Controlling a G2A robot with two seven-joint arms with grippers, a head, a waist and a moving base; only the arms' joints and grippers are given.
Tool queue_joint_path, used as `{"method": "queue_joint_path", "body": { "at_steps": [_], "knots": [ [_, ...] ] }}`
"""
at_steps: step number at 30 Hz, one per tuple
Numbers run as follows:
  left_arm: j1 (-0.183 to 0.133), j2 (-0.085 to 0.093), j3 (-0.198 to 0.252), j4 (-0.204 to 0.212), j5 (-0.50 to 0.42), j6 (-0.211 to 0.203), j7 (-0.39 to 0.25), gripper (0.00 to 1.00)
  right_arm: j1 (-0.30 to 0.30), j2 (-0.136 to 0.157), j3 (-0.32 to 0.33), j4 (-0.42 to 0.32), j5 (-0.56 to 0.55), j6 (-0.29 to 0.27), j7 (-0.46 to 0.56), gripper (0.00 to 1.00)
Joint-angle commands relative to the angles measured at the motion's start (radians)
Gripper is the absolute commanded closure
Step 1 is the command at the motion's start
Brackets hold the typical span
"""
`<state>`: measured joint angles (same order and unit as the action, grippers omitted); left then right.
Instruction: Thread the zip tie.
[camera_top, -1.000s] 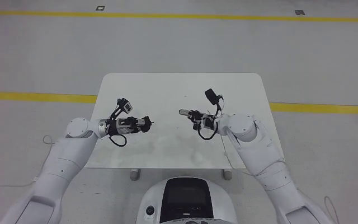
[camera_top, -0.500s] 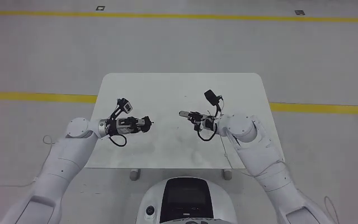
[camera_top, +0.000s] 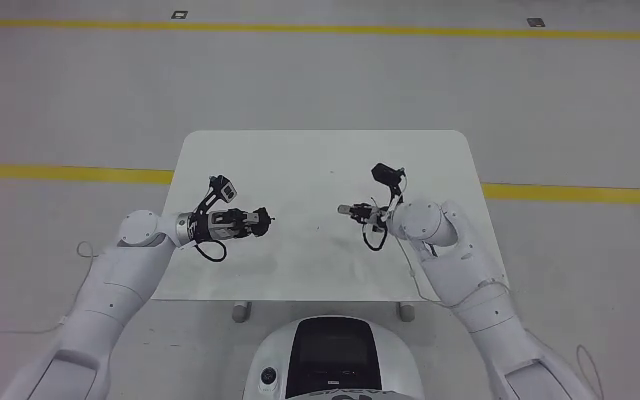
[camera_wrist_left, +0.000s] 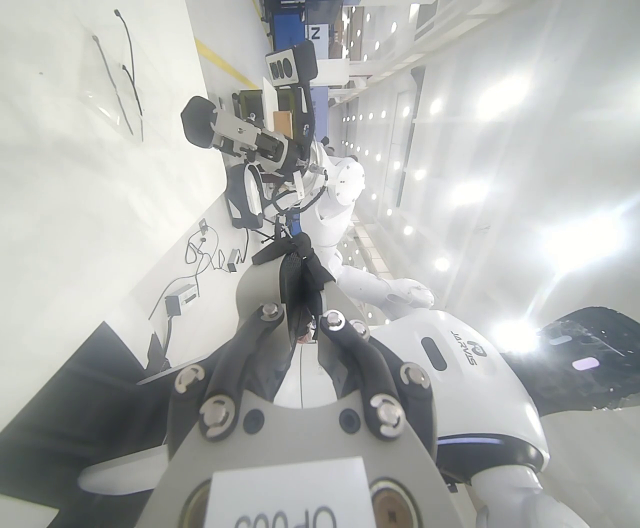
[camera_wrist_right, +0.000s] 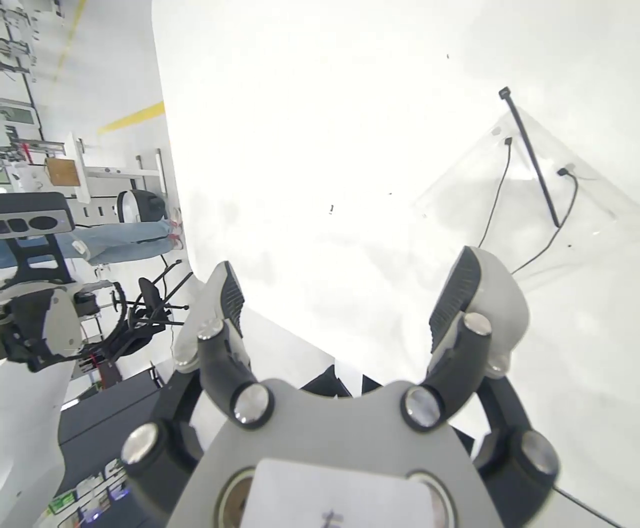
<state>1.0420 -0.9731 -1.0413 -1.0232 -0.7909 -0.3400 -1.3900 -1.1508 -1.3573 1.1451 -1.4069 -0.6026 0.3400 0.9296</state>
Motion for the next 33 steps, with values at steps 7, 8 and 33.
{"method": "queue_joint_path", "body": {
  "at_steps": [7,8,33],
  "knots": [
    [0.0,0.0,0.0,0.0,0.0,0.0,0.0,1.0,0.001,0.001,-0.013,0.004,-0.025,-0.004,-0.018,0.0],
    [0.0,0.0,0.0,0.0,0.0,0.0,0.0,1.0,0.012,0.001,-0.024,0.01,-0.045,0.0,-0.009,0.0],
    [0.0,0.0,0.0,0.0,0.0,0.0,0.0,1.0,0.232,-0.084,-0.078,0.269,-0.265,0.0,0.21,0.0]
  ]
}}
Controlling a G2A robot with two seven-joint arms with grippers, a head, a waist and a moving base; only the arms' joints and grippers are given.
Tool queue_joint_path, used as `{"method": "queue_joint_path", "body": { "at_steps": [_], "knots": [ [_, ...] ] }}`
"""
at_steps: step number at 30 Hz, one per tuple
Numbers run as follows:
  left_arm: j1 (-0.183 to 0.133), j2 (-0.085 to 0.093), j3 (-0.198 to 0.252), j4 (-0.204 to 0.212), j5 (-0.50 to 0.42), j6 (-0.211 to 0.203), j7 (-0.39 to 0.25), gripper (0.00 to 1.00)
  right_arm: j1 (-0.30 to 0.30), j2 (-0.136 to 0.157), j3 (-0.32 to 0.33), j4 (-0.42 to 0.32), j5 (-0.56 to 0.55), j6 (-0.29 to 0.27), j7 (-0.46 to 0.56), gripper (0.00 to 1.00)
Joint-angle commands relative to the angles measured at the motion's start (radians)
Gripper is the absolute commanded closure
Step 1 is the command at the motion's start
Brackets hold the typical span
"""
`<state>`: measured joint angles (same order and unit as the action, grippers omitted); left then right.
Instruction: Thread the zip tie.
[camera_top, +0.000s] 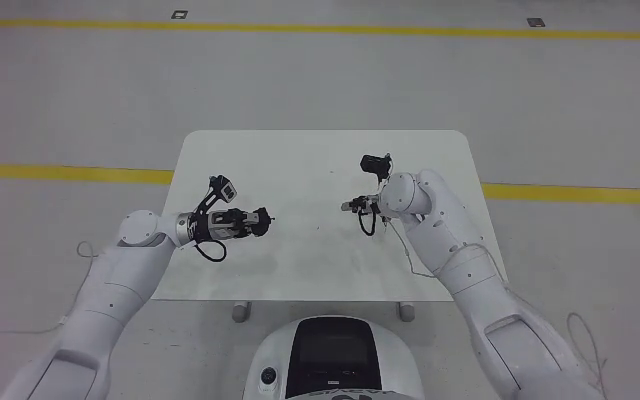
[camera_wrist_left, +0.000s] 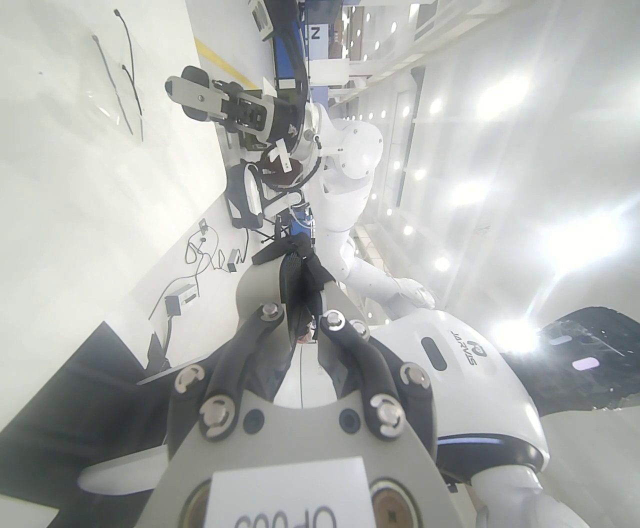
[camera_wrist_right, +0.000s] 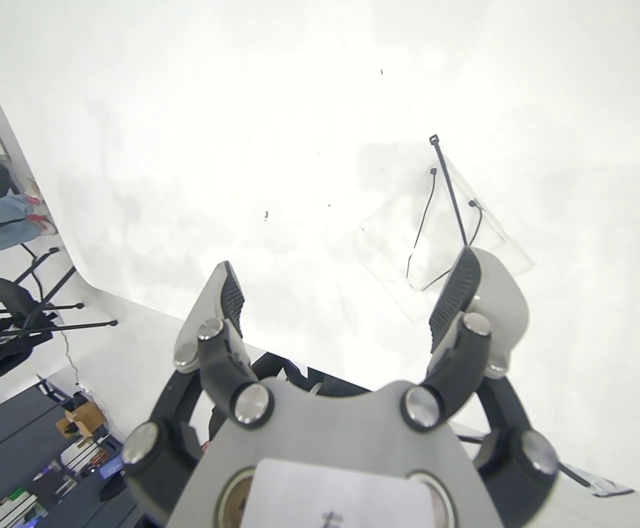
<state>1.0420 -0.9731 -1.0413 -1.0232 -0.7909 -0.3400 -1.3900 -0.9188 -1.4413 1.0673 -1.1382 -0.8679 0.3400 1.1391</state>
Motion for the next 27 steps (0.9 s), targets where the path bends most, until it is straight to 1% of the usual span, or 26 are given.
{"method": "queue_joint_path", "body": {
  "at_steps": [1,4,8,14,16,23,24,25,26,27],
  "knots": [
    [0.0,0.0,0.0,0.0,0.0,0.0,0.0,1.0,-0.003,0.0,-0.001,0.001,-0.001,-0.001,-0.004,0.0],
    [0.0,0.0,0.0,0.0,0.0,0.0,0.0,1.0,-0.004,-0.001,-0.016,0.013,-0.029,0.0,-0.006,0.0],
    [0.0,0.0,0.0,0.0,0.0,0.0,0.0,1.0,0.023,-0.011,-0.031,0.062,-0.05,0.0,0.022,0.0],
    [0.0,0.0,0.0,0.0,0.0,0.0,0.0,1.0,0.023,-0.011,-0.031,0.062,-0.05,0.0,0.022,0.0],
    [0.0,0.0,0.0,0.0,0.0,0.0,0.0,1.0,0.009,-0.01,-0.026,0.059,-0.045,-0.012,-0.006,0.0],
    [0.0,0.0,0.0,0.0,0.0,0.0,0.0,1.0,-0.016,0.001,-0.015,0.011,-0.069,-0.02,0.007,0.0],
    [0.0,0.0,0.0,0.0,0.0,0.0,0.0,1.0,-0.02,0.003,-0.014,0.003,-0.073,-0.019,0.008,0.18],
    [0.0,0.0,0.0,0.0,0.0,0.0,0.0,1.0,-0.025,0.004,-0.012,-0.005,-0.076,-0.018,0.009,0.47],
    [0.0,0.0,0.0,0.0,0.0,0.0,0.0,1.0,-0.032,0.006,-0.009,-0.016,-0.079,-0.016,0.009,0.52],
    [0.0,0.0,0.0,0.0,0.0,0.0,0.0,1.0,-0.036,0.008,-0.006,-0.022,-0.081,-0.016,0.01,0.53]
  ]
}}
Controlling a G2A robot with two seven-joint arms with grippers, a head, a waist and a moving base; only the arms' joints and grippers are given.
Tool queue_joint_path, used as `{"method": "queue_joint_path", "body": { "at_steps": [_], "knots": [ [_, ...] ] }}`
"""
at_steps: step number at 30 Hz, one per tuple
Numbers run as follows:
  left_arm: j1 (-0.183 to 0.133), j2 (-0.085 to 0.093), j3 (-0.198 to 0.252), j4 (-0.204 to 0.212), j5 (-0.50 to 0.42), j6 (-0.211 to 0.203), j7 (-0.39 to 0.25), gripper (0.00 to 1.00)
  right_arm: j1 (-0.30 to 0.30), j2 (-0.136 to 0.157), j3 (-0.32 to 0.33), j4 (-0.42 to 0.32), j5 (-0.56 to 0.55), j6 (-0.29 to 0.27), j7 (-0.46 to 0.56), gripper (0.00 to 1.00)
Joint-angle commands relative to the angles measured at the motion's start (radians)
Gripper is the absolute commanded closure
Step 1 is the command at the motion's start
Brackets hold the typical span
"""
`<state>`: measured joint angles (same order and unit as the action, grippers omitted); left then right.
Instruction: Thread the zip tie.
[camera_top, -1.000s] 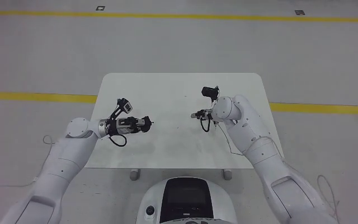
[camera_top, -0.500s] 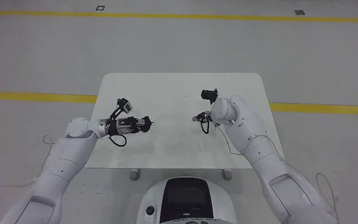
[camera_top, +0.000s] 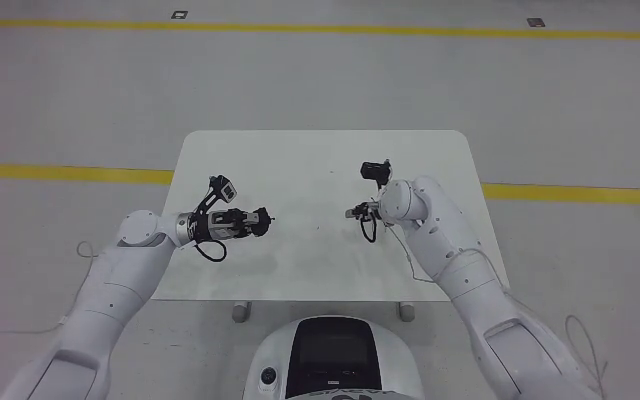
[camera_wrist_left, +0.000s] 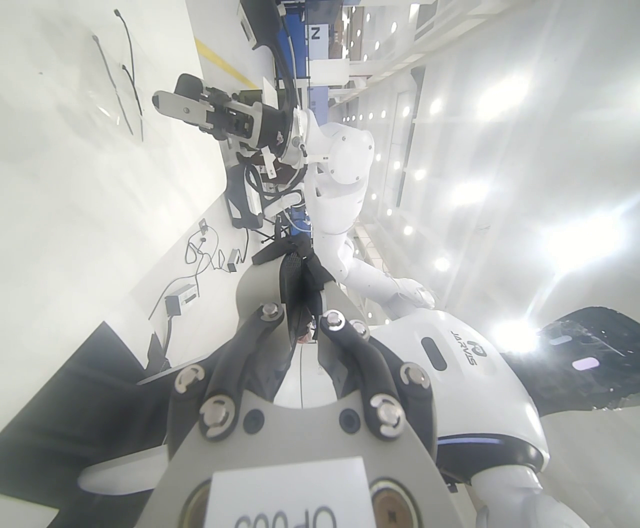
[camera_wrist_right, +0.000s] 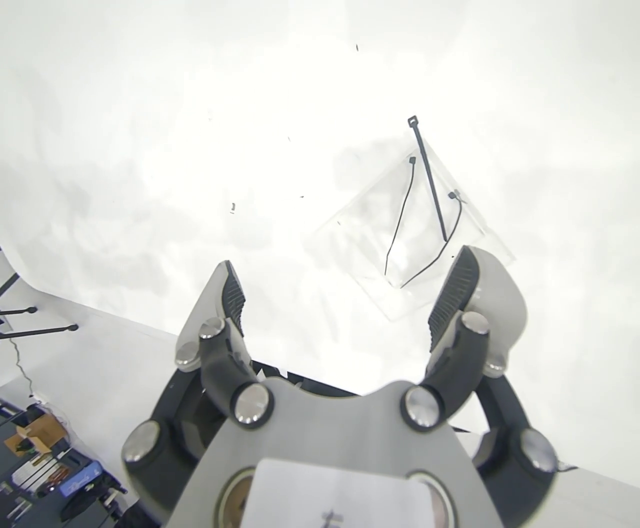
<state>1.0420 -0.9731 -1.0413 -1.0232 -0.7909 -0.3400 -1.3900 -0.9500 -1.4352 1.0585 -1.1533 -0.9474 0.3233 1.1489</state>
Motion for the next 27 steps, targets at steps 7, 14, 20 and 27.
{"method": "queue_joint_path", "body": {
  "at_steps": [7,14,20,27],
  "knots": [
    [0.0,0.0,0.0,0.0,0.0,0.0,0.0,1.0,-0.03,0.007,0.003,-0.034,-0.01,-0.002,0.004,0.6],
    [0.0,0.0,0.0,0.0,0.0,0.0,0.0,1.0,-0.016,0.002,-0.013,0.008,-0.006,0.013,-0.012,0.61],
    [0.0,0.0,0.0,0.0,0.0,0.0,0.0,1.0,0.012,-0.008,-0.028,0.067,0.011,0.017,-0.027,0.69],
    [0.0,0.0,0.0,0.0,0.0,0.0,0.0,1.0,0.031,-0.015,-0.035,0.105,0.021,0.017,-0.038,0.75]
  ]
}}
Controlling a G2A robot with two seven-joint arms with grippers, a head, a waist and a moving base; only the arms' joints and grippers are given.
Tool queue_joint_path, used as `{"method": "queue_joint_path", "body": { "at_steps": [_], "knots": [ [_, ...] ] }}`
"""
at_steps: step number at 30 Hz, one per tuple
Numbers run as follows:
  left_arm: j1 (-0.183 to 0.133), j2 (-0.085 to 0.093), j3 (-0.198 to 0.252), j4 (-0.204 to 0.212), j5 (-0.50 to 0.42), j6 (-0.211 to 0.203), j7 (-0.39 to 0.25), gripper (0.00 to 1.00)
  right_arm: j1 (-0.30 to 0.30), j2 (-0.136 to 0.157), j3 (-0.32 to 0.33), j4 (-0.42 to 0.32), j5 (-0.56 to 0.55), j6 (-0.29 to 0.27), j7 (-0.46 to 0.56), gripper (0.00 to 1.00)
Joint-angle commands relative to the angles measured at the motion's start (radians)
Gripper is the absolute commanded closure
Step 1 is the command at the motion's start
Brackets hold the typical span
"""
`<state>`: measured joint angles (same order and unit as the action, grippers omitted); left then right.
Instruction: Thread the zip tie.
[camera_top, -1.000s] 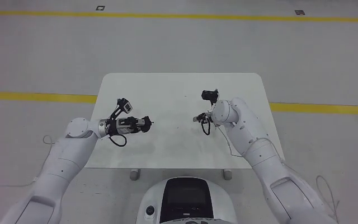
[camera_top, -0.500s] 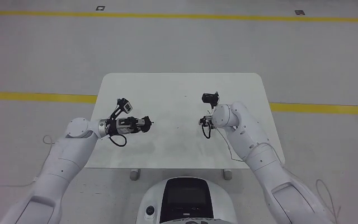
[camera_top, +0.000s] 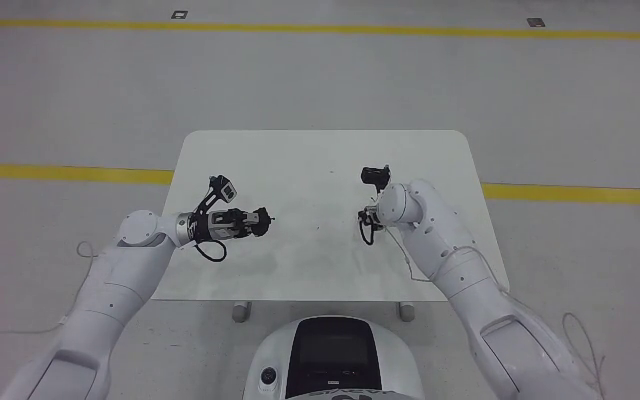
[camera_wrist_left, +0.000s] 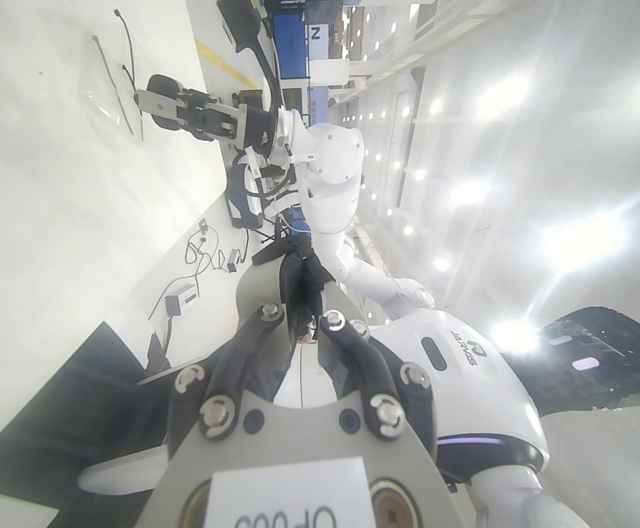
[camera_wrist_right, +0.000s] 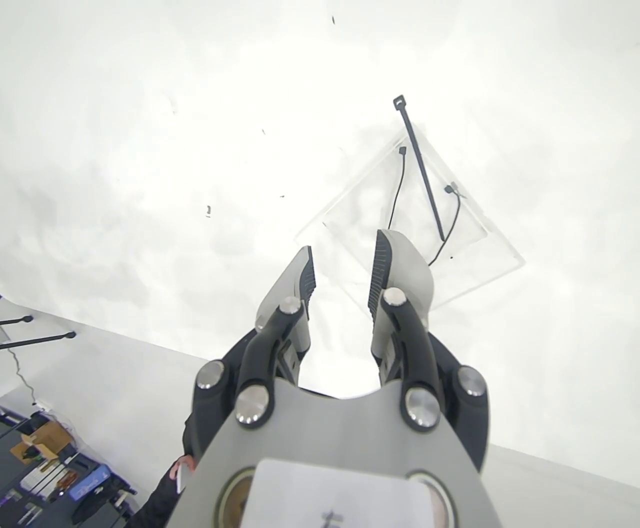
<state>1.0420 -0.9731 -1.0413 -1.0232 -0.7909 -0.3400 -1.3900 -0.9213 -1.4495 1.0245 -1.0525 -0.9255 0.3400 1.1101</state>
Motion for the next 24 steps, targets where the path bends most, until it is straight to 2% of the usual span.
{"method": "queue_joint_path", "body": {
  "at_steps": [1,10,24],
  "knots": [
    [0.0,0.0,0.0,0.0,0.0,0.0,0.0,1.0,0.005,-0.001,-0.003,0.012,-0.002,0.0,0.005,0.76],
    [0.0,0.0,0.0,0.0,0.0,0.0,0.0,1.0,0.054,-0.026,-0.024,0.121,-0.004,0.0,0.003,0.73],
    [0.0,0.0,0.0,0.0,0.0,0.0,0.0,1.0,0.108,-0.061,-0.091,0.208,0.005,-0.01,0.034,0.76]
  ]
}}
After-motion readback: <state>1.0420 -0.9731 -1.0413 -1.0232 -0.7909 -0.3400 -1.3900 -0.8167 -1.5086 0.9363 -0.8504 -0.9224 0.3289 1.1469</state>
